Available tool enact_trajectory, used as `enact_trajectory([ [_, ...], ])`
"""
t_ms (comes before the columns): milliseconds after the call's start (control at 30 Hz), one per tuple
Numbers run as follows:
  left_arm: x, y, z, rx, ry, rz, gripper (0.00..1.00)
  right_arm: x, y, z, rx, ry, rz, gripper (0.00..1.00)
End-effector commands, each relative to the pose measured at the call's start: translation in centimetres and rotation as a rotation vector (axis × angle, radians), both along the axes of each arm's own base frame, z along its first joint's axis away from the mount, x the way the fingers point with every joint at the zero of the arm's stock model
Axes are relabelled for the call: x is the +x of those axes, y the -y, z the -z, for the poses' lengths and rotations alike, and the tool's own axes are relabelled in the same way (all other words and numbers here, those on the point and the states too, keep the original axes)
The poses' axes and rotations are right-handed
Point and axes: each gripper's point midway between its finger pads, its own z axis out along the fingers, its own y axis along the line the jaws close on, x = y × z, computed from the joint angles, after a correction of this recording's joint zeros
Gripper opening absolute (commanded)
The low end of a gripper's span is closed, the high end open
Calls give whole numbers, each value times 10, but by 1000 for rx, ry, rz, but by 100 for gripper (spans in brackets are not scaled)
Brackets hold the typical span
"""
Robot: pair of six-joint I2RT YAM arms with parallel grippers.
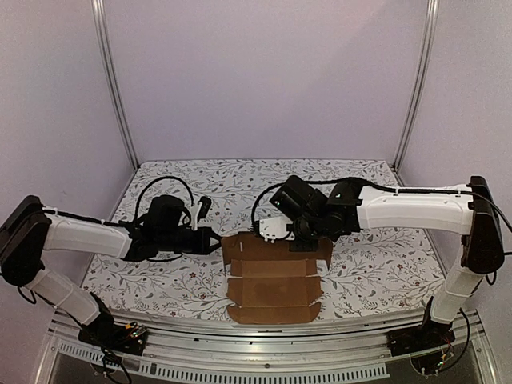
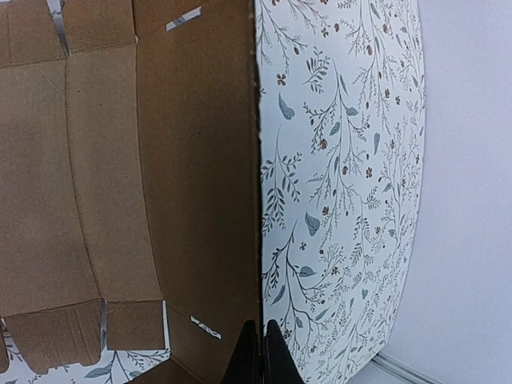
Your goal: Fold the paper box
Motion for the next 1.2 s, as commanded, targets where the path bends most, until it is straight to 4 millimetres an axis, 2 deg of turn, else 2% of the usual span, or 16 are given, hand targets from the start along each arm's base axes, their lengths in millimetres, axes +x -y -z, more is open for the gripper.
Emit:
enact_trajectory([
  [0,-6,4,4,-49,-31,29,0,1,-2,14,-19,40,12,0],
  [267,-16,5,18,-66,-79,39,0,1,-7,20,-14,106,36,0],
  [600,-20,20,16,-92,-100,76,0,0,-3,23,-16,172,68,0],
  [1000,-29,18,17,-83,-100,89,0,-12,-3,20,-16,301,56,0],
  [1167,-36,20,18,-75,-96,114,0,-16,-7,13,-4,380,57,0],
])
